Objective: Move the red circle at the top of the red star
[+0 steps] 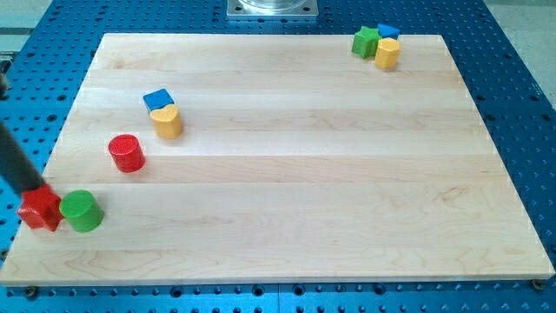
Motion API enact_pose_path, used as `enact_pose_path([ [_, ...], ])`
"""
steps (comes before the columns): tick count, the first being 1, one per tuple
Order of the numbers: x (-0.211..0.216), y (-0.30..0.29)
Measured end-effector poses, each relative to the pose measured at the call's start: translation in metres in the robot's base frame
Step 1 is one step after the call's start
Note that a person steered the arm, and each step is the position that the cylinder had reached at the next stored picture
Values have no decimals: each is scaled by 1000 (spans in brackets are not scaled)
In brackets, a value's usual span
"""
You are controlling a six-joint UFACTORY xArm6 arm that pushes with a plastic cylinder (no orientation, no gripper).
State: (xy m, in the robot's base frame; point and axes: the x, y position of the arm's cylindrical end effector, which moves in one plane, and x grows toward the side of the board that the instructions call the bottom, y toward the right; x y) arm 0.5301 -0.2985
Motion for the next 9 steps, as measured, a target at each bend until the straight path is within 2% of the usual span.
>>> enact_pose_path([
  [1, 23, 13],
  [2, 24, 33],
  [3, 2, 11],
  [4, -20, 63],
  [5, -19, 141],
  [6, -57, 144],
  [7, -73, 139],
  [9, -77, 81],
])
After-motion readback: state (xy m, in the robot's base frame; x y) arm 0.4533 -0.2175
